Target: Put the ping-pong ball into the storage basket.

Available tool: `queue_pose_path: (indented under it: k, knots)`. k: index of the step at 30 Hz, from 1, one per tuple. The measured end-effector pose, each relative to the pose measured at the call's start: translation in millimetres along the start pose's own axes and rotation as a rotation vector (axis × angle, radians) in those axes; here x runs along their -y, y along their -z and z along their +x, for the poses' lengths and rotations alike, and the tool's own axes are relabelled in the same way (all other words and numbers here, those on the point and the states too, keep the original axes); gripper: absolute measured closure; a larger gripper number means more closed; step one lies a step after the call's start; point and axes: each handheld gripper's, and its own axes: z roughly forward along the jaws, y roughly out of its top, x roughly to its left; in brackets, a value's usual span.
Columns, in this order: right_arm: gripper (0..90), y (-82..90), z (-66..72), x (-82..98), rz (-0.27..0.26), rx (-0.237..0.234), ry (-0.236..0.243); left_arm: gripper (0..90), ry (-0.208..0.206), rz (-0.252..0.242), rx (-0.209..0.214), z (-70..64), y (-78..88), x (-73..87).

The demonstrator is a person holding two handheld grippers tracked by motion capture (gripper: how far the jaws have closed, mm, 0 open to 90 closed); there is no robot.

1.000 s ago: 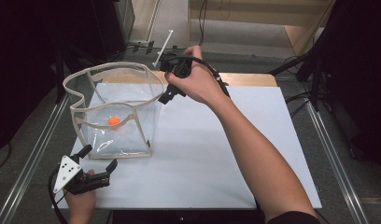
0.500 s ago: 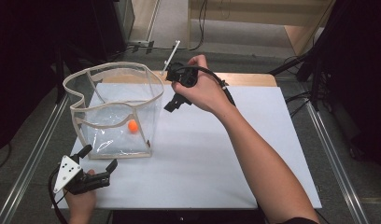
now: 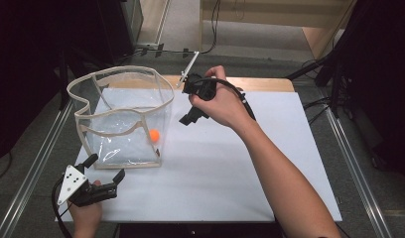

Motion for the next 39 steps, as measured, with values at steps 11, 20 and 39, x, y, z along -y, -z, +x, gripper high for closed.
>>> queue_pose_path:
  k: [11,20,39]
  knots:
    - [0.0,-3.7,5.3,16.9,-0.005,0.005,-0.011,0.0,0.0,0.001,0.0,-0.1,-0.1,0.0]
    - [0.0,-7.3,8.8,28.4,-0.017,0.01,-0.008,0.0,-0.003,0.003,0.0,-0.1,0.0,0.0]
    - [0.0,-12.6,12.4,56.5,-0.035,0.009,-0.021,0.0,-0.003,0.004,-0.001,-0.4,-0.1,0.0]
